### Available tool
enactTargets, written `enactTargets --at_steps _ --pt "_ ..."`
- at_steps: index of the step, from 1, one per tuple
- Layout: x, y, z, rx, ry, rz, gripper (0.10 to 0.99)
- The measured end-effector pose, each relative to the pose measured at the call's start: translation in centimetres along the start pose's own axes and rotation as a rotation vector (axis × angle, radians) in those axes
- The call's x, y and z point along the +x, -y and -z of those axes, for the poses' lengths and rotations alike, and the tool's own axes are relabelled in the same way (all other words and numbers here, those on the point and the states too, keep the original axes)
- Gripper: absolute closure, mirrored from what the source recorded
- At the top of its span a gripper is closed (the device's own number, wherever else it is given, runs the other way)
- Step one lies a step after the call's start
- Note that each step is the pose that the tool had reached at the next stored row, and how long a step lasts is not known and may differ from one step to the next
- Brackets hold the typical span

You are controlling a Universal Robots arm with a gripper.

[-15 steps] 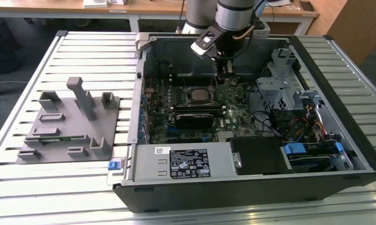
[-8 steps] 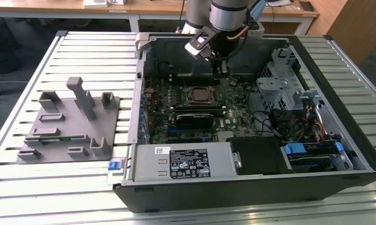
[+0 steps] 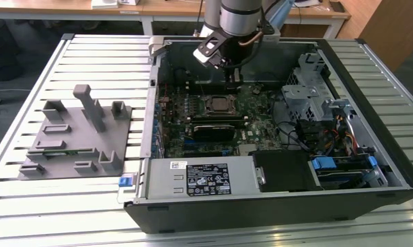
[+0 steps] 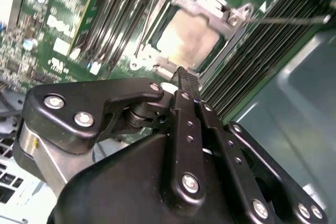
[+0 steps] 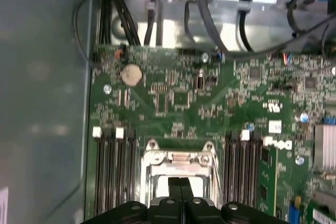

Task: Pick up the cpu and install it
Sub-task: 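Close the cpu cover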

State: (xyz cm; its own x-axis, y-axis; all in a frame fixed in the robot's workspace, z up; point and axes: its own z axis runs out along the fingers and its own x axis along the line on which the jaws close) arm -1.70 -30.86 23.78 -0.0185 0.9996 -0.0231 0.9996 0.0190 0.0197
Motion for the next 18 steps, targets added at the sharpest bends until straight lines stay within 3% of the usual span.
enactTargets --at_steps 6,9,18 --pt "-0.04 1.22 -0.08 0.0 -0.0002 0.0 0.98" --pt "-0.45 1.84 -0.18 0.0 -0.0003 0.0 0.98" --pt "-0.81 3.46 -0.9 0.0 -0.0005 0.006 0.98"
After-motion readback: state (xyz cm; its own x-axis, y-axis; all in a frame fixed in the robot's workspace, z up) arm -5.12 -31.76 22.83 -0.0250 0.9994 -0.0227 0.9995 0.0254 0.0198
